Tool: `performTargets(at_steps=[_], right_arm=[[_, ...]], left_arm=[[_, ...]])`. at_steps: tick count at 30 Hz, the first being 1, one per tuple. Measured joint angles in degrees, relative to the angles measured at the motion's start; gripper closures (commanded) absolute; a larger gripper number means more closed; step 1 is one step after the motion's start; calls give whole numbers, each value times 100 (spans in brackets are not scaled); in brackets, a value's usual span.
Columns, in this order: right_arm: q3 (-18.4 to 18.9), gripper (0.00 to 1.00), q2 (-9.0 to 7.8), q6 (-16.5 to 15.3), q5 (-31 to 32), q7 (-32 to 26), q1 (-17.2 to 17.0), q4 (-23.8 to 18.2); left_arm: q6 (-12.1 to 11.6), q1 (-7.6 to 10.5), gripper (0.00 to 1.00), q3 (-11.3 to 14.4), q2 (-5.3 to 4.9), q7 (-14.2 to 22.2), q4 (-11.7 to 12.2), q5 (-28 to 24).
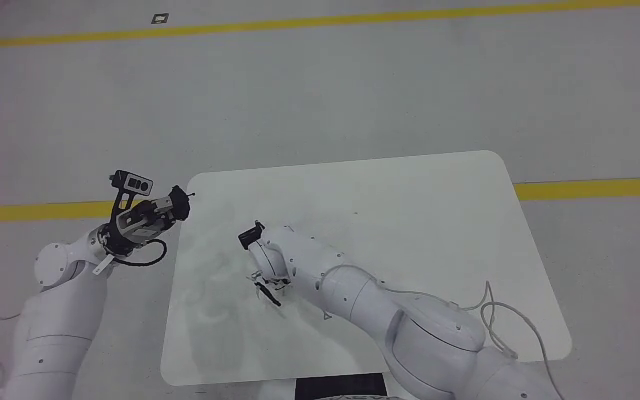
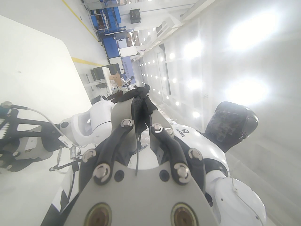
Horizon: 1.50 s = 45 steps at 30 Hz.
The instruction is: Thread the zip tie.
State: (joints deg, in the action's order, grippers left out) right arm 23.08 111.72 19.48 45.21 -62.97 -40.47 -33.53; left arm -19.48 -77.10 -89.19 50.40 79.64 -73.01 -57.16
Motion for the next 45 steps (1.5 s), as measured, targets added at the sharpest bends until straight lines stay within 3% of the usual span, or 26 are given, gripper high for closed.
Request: performTargets(at_steps=[15, 16, 18, 20, 29, 37, 45], right_arm=[[275, 100, -24, 0, 205, -84, 35, -174], [297, 98, -28, 0, 222, -91, 10, -181], [327, 76, -34, 0, 244, -92, -26, -179], [362, 75, -38, 0, 275, -89, -51, -172], [480, 76, -34, 0, 434, -143, -96, -190], [524, 84, -7, -23, 502, -125, -146, -139], [515, 82, 6, -42, 549, -119, -166, -124]], left_arm=[[0, 0, 100, 0, 0, 0, 0, 0], [0, 0, 100, 0, 0, 0, 0, 0], [0, 0, 100, 0, 0, 0, 0, 0], [0, 0, 100, 0, 0, 0, 0, 0], [0, 0, 100, 0, 0, 0, 0, 0], [0, 0, 100, 0, 0, 0, 0, 0], [0, 0, 100, 0, 0, 0, 0, 0]])
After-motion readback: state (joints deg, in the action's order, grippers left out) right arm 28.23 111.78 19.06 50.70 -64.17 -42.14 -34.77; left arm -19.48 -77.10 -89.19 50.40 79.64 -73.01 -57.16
